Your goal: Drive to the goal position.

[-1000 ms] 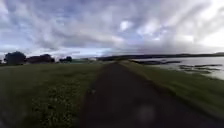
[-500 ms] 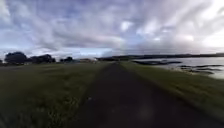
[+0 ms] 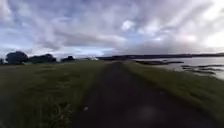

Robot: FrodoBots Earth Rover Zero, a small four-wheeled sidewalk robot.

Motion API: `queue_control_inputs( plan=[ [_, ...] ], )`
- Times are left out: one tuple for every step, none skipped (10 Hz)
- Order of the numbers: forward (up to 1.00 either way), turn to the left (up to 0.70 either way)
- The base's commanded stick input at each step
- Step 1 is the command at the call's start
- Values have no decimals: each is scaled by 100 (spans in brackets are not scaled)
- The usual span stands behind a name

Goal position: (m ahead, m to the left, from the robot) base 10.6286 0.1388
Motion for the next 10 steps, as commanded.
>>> queue_control_inputs(
  plan=[
    [70,0],
    [70,0],
    [70,0],
    [70,0],
    [70,0],
    [70,0],
    [70,0],
    [70,0],
    [70,-17],
    [70,-35]
  ],
)
